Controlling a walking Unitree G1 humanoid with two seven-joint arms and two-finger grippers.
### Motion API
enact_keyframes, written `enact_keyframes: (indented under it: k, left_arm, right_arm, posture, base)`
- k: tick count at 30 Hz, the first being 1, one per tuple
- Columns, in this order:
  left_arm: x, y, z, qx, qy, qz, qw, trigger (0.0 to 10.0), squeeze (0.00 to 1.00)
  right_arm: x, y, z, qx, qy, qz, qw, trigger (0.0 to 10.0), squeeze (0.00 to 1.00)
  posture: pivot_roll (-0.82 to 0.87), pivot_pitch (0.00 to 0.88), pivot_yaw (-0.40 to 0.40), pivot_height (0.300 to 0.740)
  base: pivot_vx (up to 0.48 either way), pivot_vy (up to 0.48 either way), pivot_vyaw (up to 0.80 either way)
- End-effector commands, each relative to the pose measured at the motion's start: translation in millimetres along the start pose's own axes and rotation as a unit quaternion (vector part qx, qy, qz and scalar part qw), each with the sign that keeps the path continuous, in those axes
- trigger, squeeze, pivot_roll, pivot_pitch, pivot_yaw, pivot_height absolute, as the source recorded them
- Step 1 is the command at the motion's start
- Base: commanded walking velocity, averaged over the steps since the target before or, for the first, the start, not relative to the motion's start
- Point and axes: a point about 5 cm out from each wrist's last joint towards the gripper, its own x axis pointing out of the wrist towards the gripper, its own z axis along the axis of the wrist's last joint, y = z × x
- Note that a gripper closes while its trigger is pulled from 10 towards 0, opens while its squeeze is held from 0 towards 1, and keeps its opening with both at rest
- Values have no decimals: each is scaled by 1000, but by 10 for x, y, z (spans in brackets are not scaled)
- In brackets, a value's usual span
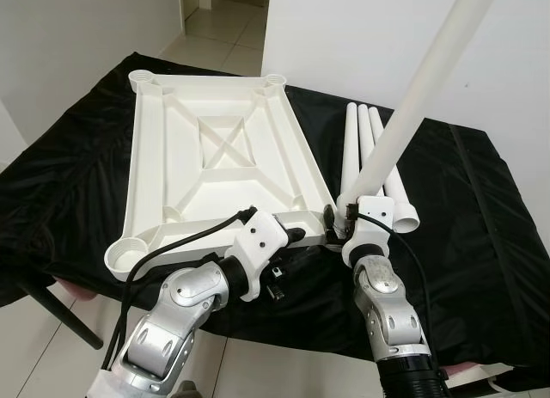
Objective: Building children table
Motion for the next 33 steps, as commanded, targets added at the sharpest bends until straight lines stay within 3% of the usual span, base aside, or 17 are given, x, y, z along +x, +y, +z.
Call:
enact_keyframes:
  k: [1, 2, 3, 8, 10, 15, 26, 27, 28, 32, 33]
  left_arm:
    - [22, -4, -28, -4, 5, 13, 1000, 10000, 0]
    - [24, -4, -27, -4, 5, 12, 1000, 10000, 0]
    - [28, -3, -22, -3, 5, 12, 1000, 10000, 0]
    - [33, -2, -16, -3, 4, 13, 1000, 10000, 0]
    - [35, 1, -16, -3, 4, 14, 1000, 10000, 0]
    - [34, 8, -14, -3, 4, 16, 1000, 10000, 0]
    - [20, 35, 1, -4, 3, 25, 1000, 10000, 0]
    - [19, 40, 5, -5, 3, 27, 1000, 10000, 0]
    - [17, 44, 6, -5, 2, 29, 1000, 10000, 0]
    - [16, 47, 7, -5, 2, 30, 1000, 10000, 0]
    - [16, 48, 7, -5, 2, 30, 1000, 10000, 0]
  right_arm:
    - [19, -1, 73, 7, -13, 13, 1000, 10000, 1000]
    - [43, 9, 110, 11, -20, 38, 999, 10000, 1000]
    - [78, 11, 155, 15, -27, 75, 997, 10000, 0]
    - [109, 8, 199, 19, -32, 112, 993, 10000, 0]
    - [181, -58, 217, -5, -36, 179, 983, 10000, 0]
    - [254, -166, 166, -43, -22, 254, 966, 10000, 0]
    - [293, -294, -45, -69, 27, 333, 940, 10000, 0]
    - [295, -300, -54, -67, 28, 338, 938, 9412, 0]
    - [308, -314, -61, -66, 28, 343, 937, 3765, 0]
    - [317, -324, -65, -65, 27, 346, 936, 3765, 0]
    - [330, -335, -71, -63, 25, 351, 934, 0, 0]
  posture:
    - [153, 0, -113, 740]
    - [152, 1, -114, 740]
    - [152, 3, -115, 740]
    - [152, 3, -115, 740]
    - [151, 6, -114, 740]
    - [155, 13, -114, 740]
    - [162, 32, -109, 740]
    - [163, 35, -108, 740]
    - [163, 36, -107, 740]
    - [163, 37, -107, 740]
    - [163, 37, -107, 740]
  base:
    - [0, 0, 0]
    - [0, 0, 0]
    - [0, 0, 0]
    - [0, 0, 0]
    - [0, 0, 0]
    - [0, 0, 0]
    - [0, 0, 0]
    - [0, 0, 0]
    - [0, 0, 0]
    - [0, 0, 0]
    - [0, 0, 0]
